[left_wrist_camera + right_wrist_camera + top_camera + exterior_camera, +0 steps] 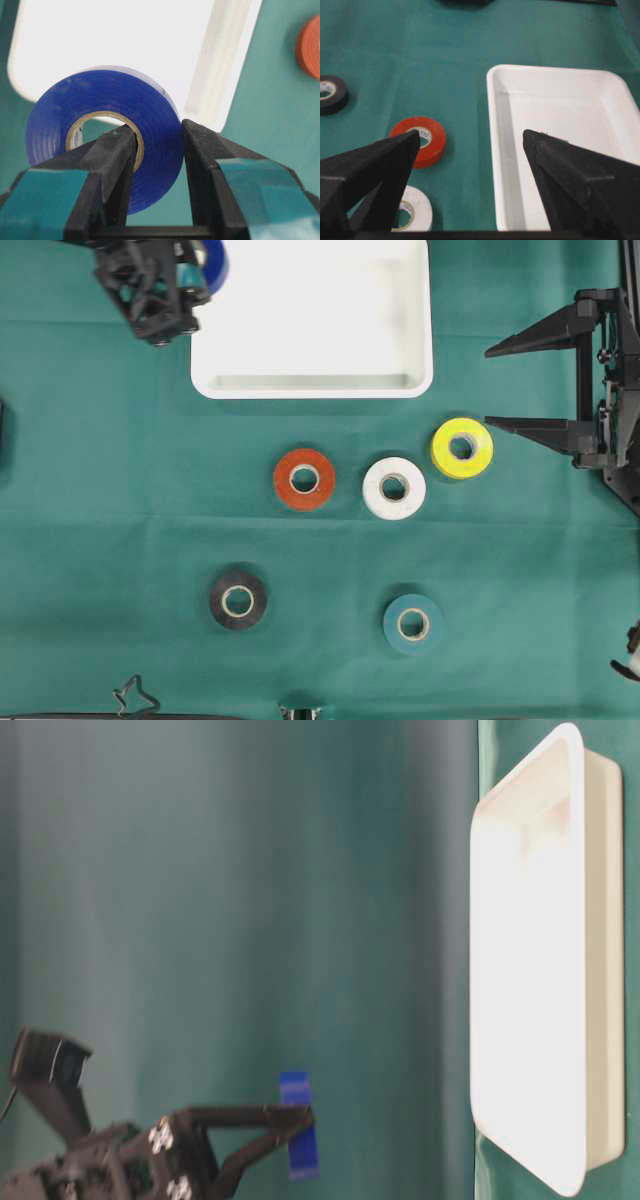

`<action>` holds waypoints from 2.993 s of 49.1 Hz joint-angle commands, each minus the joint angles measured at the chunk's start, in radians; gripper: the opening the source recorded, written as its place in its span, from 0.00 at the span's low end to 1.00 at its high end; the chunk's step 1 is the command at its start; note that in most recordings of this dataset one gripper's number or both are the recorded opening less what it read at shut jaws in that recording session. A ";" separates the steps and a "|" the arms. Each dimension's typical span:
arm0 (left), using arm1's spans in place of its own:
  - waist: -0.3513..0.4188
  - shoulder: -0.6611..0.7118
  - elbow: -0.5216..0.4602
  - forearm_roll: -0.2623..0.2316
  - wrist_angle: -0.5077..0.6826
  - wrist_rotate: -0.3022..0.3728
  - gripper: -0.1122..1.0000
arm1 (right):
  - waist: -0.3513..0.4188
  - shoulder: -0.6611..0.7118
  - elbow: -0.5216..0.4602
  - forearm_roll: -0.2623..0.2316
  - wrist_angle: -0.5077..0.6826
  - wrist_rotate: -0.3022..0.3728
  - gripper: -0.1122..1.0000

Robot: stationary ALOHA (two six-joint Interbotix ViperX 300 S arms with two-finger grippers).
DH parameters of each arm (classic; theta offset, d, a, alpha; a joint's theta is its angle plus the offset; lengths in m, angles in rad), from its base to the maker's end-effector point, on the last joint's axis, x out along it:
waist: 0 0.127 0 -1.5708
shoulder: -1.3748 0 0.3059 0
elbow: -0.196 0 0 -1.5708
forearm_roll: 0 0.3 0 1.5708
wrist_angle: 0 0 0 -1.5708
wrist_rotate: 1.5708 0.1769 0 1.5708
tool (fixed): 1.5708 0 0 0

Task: Pick up the tape from a random location and place it into the white case.
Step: 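Carry the blue tape with the left gripper over the white tray, then lower the blue tape into the tray and open the left gripper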

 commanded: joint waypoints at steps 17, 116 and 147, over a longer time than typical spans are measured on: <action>-0.037 0.176 -0.252 0.002 -0.011 0.041 0.32 | 0.000 0.005 -0.029 -0.006 -0.003 -0.002 0.94; -0.032 0.345 -0.140 -0.002 -0.218 0.052 0.32 | 0.000 0.005 -0.029 -0.009 0.011 0.002 0.93; -0.020 0.462 -0.097 -0.002 -0.391 0.054 0.32 | -0.002 0.017 -0.028 -0.009 0.008 0.002 0.93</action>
